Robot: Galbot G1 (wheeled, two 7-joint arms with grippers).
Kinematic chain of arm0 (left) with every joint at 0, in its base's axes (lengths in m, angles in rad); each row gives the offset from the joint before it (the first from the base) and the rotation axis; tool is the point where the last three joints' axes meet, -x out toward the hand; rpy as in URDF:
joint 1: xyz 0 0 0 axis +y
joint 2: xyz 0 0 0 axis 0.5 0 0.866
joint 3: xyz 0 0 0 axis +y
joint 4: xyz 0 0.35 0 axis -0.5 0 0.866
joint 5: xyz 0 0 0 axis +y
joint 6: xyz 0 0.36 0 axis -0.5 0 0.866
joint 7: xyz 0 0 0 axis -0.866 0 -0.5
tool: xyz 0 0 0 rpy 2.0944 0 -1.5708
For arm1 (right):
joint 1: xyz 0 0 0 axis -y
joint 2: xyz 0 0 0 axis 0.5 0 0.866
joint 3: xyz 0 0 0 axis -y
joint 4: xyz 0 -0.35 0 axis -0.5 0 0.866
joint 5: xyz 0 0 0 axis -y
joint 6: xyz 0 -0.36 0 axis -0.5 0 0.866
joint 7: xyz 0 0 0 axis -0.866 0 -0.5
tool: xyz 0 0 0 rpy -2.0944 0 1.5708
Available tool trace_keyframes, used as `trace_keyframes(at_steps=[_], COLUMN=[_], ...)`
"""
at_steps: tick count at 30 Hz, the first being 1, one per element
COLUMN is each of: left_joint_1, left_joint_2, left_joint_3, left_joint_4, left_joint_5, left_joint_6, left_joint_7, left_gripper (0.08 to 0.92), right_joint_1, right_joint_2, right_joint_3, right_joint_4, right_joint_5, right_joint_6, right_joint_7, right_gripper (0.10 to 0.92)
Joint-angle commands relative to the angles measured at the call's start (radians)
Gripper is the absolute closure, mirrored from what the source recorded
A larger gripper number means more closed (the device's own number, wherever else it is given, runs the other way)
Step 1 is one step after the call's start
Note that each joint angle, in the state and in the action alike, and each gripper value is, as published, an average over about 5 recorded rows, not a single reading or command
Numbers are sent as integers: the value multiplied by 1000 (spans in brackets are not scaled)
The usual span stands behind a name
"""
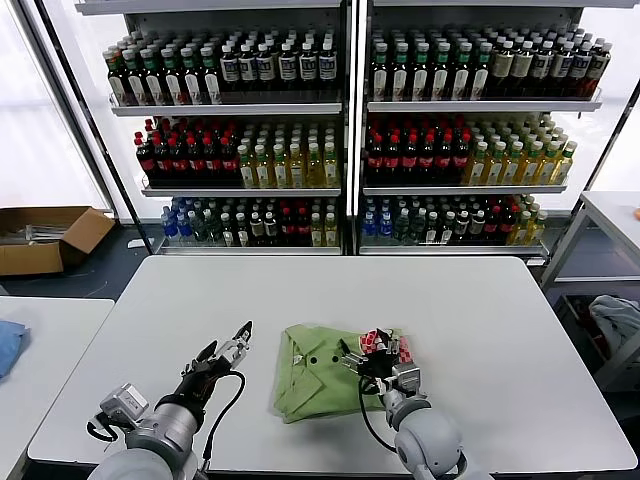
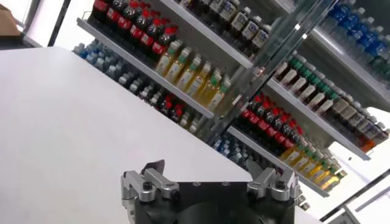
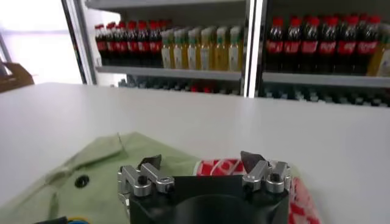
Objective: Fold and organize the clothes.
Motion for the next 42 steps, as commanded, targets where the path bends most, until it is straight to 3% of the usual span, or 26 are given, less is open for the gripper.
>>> trace_keyframes(at_steps=[1,6,12,21,28,42], left_joint_1=[10,-20,-48,-48,-50,24], left_joint_2=[-5,5,29,59,69,23], left_joint_3=[6,7,-21,-87,-170,-300], left_joint_4=[21,52,102,185,187,165], left_joint_5=[56,115,270,486,564,585], left_joint_6=[-16,-23,-74,-190,-251,-281], left_joint_7=[30,66,204,438,556,637], left_gripper=[177,177,177,177,177,177], right_joint_1=[28,9,-129,-372,-450,-504], right_joint_2=[29,-23,-45,-47,-32,9], right_joint_3=[-15,51,213,500,680,796], right_joint_4=[-44,156,283,303,292,275], right_joint_5=[5,58,6,42,77,64], right_joint_6=[6,128,222,332,402,445], right_joint_7=[35,7,-84,-259,-328,-301], right_gripper=[203,203,203,203,203,203])
